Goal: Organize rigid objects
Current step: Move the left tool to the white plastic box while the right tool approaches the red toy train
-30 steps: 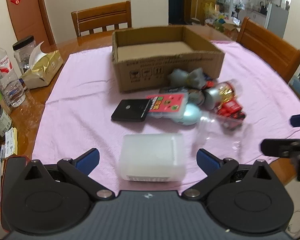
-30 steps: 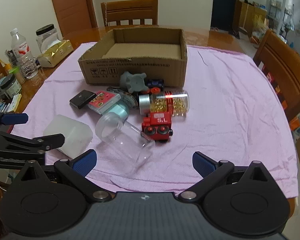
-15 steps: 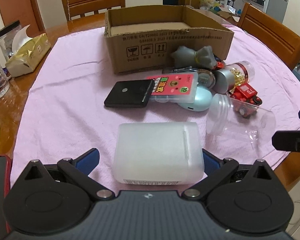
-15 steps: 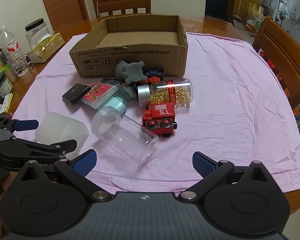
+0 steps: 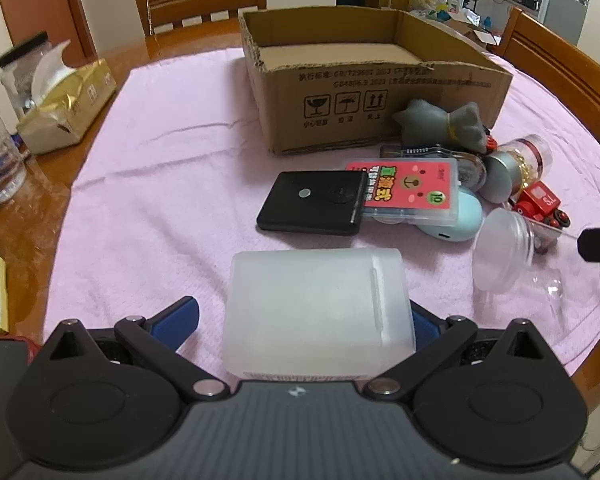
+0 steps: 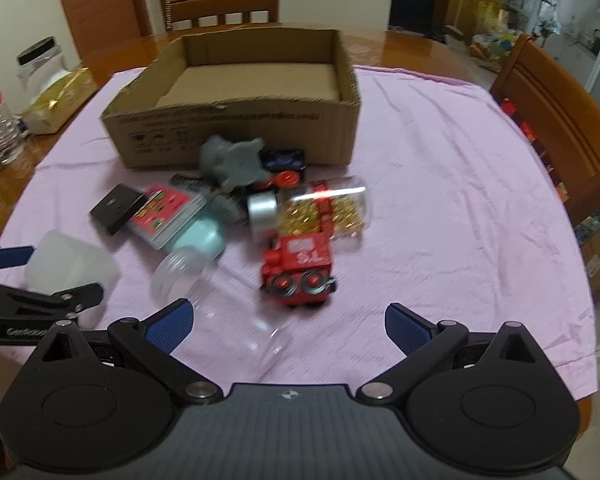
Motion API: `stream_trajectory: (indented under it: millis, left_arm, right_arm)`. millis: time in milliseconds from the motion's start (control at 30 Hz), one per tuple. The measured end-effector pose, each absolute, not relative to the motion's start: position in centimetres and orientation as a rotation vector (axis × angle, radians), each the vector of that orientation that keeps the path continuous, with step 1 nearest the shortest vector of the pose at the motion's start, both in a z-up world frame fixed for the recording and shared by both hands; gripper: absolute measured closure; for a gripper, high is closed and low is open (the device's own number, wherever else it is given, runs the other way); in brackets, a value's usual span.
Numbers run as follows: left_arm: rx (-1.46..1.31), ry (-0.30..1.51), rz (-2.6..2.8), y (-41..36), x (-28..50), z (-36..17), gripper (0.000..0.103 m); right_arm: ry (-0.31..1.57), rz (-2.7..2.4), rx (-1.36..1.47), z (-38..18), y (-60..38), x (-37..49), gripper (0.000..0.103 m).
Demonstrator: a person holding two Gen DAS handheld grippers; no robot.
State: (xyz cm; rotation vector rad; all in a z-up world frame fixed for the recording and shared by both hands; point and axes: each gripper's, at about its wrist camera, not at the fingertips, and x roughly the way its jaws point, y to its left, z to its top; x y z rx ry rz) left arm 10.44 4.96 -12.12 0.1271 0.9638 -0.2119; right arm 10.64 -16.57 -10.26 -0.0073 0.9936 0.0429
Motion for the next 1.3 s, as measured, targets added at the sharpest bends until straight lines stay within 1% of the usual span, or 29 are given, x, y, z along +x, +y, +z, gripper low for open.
stream_trajectory:
  millis: [167,367,533,900,1067,1300]
  left_arm:
    - [0.08,1.022,-0.23,5.4,11.2,-13.0,0.001]
    - [0.127,1.025,-0.197,4.7,11.0,-13.2,0.0]
    - [0.101,1.033,-0.16,4.6,11.2,-13.1,0.0]
    - [0.068,1.049,-0.106,4.4,11.7,-13.1,0.0]
    - [0.061,1.052,-0.092,4.4,11.8,-13.1,0.0]
    - [0.064,1.057,-0.094,4.4,12.0,-13.1,0.0]
  right_arm:
    - [1.007,-0.016,-0.022,-10.1,-17.0,11.4,0.0]
    - [1.052,-0.011,-0.067,-10.5,-17.7,12.9,0.0]
    - [1.069,0.049,-0.097,-10.9,-18.5,15.1,0.0]
    - [1.203,0.219,-0.118,-15.4,-18.8,20.5,0.0]
    - [1.209,0.212,-0.167,-16.1,-19.7,20.7,0.0]
    - [1.206,0.224,-0.165,-16.2,-22.8,20.3,0.0]
